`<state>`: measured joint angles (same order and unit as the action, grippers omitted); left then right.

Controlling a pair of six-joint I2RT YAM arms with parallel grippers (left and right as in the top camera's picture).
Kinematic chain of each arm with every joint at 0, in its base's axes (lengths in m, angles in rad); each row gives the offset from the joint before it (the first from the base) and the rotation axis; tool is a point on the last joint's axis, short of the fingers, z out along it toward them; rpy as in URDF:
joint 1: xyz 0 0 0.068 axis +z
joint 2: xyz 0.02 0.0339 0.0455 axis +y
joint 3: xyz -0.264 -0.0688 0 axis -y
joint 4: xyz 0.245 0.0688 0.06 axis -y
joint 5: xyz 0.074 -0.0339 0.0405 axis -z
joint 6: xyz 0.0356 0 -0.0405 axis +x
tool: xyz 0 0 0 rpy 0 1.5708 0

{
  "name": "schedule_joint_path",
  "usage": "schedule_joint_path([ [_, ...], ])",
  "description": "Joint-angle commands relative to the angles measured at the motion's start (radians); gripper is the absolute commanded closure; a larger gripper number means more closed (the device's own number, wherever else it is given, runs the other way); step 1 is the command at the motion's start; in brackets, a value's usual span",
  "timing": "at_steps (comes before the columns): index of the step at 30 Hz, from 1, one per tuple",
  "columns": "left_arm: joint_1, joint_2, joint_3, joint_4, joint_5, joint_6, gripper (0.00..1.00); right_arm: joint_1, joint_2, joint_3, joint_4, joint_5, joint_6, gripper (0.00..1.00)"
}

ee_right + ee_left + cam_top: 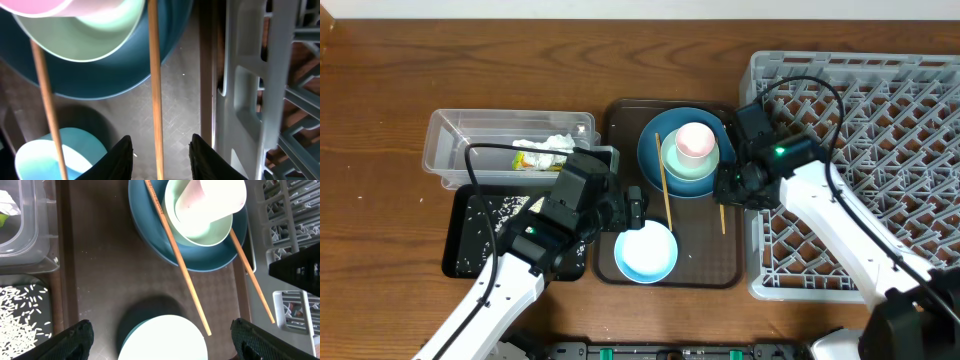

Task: Sort waste into correct bins and load items into the dishwasher rack
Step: 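Move the right gripper from the rack to a wooden chopstick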

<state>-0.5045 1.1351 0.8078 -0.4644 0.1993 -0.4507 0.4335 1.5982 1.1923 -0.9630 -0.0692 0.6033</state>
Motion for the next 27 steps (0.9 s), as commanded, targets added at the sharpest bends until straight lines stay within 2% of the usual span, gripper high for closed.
schedule_joint_path([
  [1, 0.004, -0.003, 0.023, -0.002, -0.006, 0.005, 0.09, 0.014, 0.022, 0.019, 0.003, 0.016, 0.01, 0.63],
  [9, 0.004, -0.003, 0.023, -0.002, -0.006, 0.005, 0.09, 0.045, 0.04, 0.017, 0.01, 0.019, 0.007, 0.62],
  [13, 0.004, -0.003, 0.023, -0.002, -0.006, 0.005, 0.09, 0.058, 0.04, 0.008, 0.009, 0.021, -0.044, 0.62],
  [27, 0.004, -0.003, 0.023, -0.002, -0.006, 0.005, 0.09, 0.063, 0.04, -0.03, 0.013, 0.021, -0.043, 0.64],
])
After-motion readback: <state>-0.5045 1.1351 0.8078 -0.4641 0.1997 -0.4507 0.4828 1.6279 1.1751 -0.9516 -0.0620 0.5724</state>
